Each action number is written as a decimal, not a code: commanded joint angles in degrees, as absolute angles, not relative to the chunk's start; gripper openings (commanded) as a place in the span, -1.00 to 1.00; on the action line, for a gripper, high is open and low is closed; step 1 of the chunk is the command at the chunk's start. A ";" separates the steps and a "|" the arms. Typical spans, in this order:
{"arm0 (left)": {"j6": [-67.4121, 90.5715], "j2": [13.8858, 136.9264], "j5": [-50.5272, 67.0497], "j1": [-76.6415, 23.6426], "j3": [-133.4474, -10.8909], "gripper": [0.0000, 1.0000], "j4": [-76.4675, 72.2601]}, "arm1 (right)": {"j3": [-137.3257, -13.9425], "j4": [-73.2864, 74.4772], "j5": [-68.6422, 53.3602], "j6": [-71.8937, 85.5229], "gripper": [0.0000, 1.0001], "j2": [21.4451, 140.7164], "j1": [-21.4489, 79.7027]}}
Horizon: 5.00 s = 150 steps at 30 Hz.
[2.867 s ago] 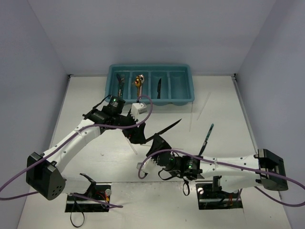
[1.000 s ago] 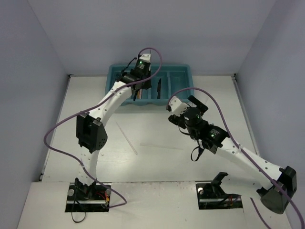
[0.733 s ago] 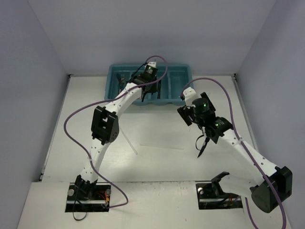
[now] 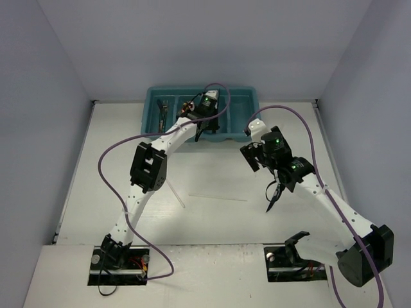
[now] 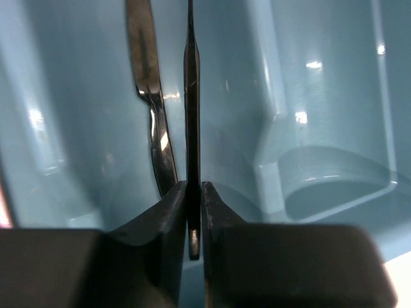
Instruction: Sort the eating utensils into containers
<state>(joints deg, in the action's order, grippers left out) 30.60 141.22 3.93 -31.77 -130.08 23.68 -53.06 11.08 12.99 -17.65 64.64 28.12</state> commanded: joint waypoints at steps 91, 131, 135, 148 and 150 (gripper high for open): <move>9.55 88.07 39.67 -12.36 -86.60 0.72 27.46 | -52.43 36.65 -12.22 -154.78 -0.65 97.28 5.92; 21.16 80.27 39.79 2.49 -76.38 0.74 22.15 | -110.95 21.38 -43.85 -18.96 -1.00 111.93 21.27; 21.62 79.48 39.99 2.64 -74.56 0.74 21.71 | -116.46 16.38 -37.38 -4.26 -1.00 116.70 21.27; 25.80 77.97 38.42 3.34 -69.02 0.74 19.91 | -117.22 4.39 -13.09 21.65 -1.00 121.87 21.23; 27.87 77.68 36.27 3.43 -68.37 0.74 19.87 | -118.48 4.40 -12.20 22.42 -1.00 123.49 21.18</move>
